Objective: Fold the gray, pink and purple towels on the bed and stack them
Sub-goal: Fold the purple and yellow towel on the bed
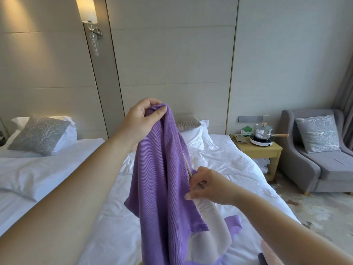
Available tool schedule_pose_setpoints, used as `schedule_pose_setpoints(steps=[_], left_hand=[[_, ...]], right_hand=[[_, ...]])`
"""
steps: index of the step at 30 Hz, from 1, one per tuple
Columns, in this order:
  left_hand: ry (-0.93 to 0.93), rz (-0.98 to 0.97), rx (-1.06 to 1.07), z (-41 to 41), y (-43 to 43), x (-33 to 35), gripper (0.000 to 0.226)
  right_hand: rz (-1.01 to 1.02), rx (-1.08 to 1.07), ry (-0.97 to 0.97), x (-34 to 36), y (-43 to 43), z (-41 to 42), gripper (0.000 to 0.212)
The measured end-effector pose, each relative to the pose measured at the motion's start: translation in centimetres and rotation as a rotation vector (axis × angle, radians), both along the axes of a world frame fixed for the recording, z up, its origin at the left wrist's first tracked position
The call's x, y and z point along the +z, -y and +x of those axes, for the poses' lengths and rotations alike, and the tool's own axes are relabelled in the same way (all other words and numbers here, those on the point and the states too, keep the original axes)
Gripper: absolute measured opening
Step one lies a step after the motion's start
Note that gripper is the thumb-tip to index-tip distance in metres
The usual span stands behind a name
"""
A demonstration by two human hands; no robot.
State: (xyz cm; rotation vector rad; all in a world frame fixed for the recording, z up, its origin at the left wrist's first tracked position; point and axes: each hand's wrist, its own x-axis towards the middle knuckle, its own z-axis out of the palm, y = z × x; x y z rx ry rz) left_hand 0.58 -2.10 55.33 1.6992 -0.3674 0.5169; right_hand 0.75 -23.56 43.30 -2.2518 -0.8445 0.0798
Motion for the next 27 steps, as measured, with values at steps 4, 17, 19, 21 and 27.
schedule_pose_setpoints(steps=[4,17,19,21,27], left_hand=[[-0.020,-0.012,0.075,0.1,-1.6,0.0,0.005],[-0.457,0.318,-0.447,-0.9,0.8,-7.1,0.047],[-0.505,0.249,-0.449,-0.6,1.7,-7.9,0.045],[-0.495,0.249,-0.429,-0.3,1.9,-8.3,0.031],[-0.274,0.313,-0.351,-0.4,2.4,-6.2,0.003]], right_hand=[[0.006,-0.018,-0.016,0.2,-0.1,0.5,0.008],[0.372,0.087,-0.285,5.2,-0.9,0.6,0.024],[0.404,0.074,-0.314,4.9,-0.6,0.7,0.021],[0.425,0.085,-0.314,4.4,0.1,0.6,0.019],[0.407,0.156,-0.297,2.2,1.7,0.2,0.040]])
